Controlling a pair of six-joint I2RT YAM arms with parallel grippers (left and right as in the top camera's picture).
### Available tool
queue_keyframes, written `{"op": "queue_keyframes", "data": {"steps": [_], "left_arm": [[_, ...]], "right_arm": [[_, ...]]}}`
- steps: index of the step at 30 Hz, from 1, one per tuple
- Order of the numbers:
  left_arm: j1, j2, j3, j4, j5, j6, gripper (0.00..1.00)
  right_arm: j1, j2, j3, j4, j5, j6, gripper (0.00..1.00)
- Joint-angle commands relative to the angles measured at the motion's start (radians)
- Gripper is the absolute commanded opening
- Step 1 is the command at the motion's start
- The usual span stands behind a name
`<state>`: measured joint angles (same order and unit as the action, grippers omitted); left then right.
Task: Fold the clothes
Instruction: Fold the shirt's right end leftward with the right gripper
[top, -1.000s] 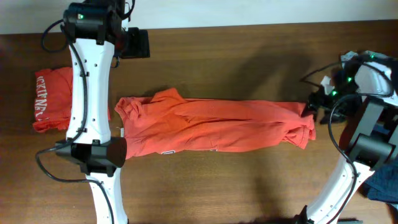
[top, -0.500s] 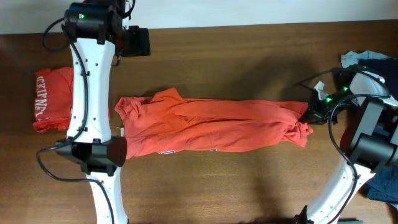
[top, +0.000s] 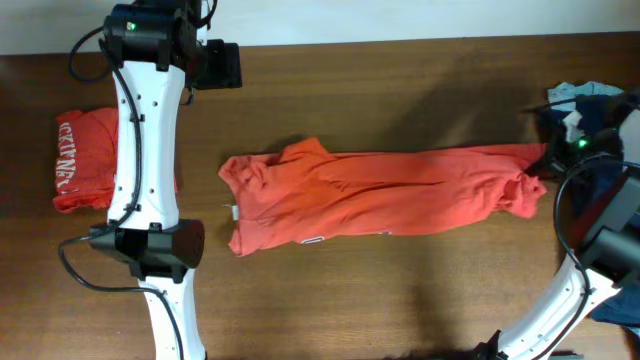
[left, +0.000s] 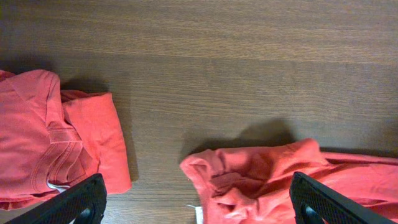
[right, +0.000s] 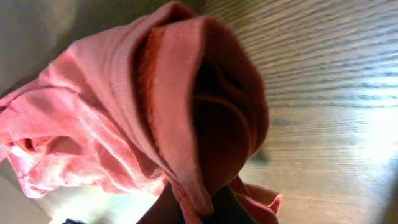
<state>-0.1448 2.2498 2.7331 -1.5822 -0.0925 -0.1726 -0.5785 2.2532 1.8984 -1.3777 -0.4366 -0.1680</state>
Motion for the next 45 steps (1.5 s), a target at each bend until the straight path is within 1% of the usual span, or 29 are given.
{"op": "queue_keyframes", "data": {"steps": [1,3,5,8,10,11,14,18,21,25,26,28,29,31,32,36,37,38,39,41,42,45], "left_arm": [[0.002,0.009,0.001,0.005,0.010,0.009,0.94],[0.002,0.009,0.001,0.007,0.010,0.009,0.94],[0.002,0.009,0.001,0.010,0.010,0.009,0.94],[0.002,0.009,0.001,0.013,0.010,0.010,0.94],[0.002,0.009,0.001,0.018,0.010,0.010,0.95],[0.002,0.009,0.001,0.022,0.006,0.010,0.94],[0.002,0.009,0.001,0.027,-0.001,0.010,0.95],[0.002,0.009,0.001,0.033,-0.001,0.010,0.95],[0.002,0.009,0.001,0.034,-0.001,0.010,0.95],[0.002,0.009,0.001,0.034,-0.001,0.010,0.95],[0.002,0.009,0.001,0.034,-0.001,0.010,0.95],[0.002,0.009,0.001,0.034,-0.001,0.010,0.95],[0.002,0.009,0.001,0.034,-0.001,0.010,0.95],[0.002,0.009,0.001,0.034,-0.001,0.010,0.95],[0.002,0.009,0.001,0.035,-0.001,0.010,0.95],[0.002,0.009,0.001,0.035,-0.001,0.010,0.95],[0.002,0.009,0.001,0.034,-0.001,0.010,0.95],[0.002,0.009,0.001,0.034,-0.001,0.010,0.95],[0.002,0.009,0.001,0.034,-0.001,0.010,0.95],[0.002,0.009,0.001,0.027,0.000,0.009,0.95],[0.002,0.009,0.001,0.021,0.003,0.008,0.95],[0.002,0.009,0.001,0.003,0.032,0.002,0.93]], "right_arm": [[0.038,-0.003,0.041,-0.034,-0.028,0.001,0.04],[0.083,-0.003,0.056,-0.072,-0.031,0.005,0.04],[0.167,-0.014,0.066,-0.093,-0.032,0.028,0.04],[0.253,-0.026,0.066,-0.093,-0.031,0.057,0.04],[0.341,-0.029,0.066,-0.092,-0.031,0.080,0.04],[0.408,-0.029,0.066,-0.091,-0.030,0.096,0.04],[0.489,-0.029,0.066,-0.081,-0.031,0.107,0.04],[0.634,-0.029,0.066,-0.050,-0.019,0.144,0.04],[0.687,-0.029,0.066,-0.024,0.031,0.180,0.04],[0.743,-0.029,0.065,-0.013,0.076,0.185,0.04],[0.748,-0.029,0.065,-0.013,0.076,0.185,0.05],[0.750,-0.029,0.065,-0.017,0.075,0.185,0.41],[0.750,-0.029,0.065,-0.021,0.075,0.185,0.55],[0.748,-0.029,0.066,-0.027,0.075,0.185,0.62],[0.748,-0.029,0.066,-0.031,0.074,0.185,0.63],[0.747,-0.029,0.068,-0.036,0.097,0.184,0.62],[0.747,-0.029,0.068,-0.035,0.136,0.184,0.59],[0.747,-0.029,0.067,-0.032,0.182,0.184,0.52],[0.747,-0.029,0.067,-0.028,0.214,0.185,0.36],[0.747,-0.029,0.068,-0.025,0.212,0.185,0.23],[0.747,-0.031,0.072,-0.031,0.205,0.185,0.22],[0.749,-0.043,0.099,-0.052,0.175,0.184,0.23]]}}
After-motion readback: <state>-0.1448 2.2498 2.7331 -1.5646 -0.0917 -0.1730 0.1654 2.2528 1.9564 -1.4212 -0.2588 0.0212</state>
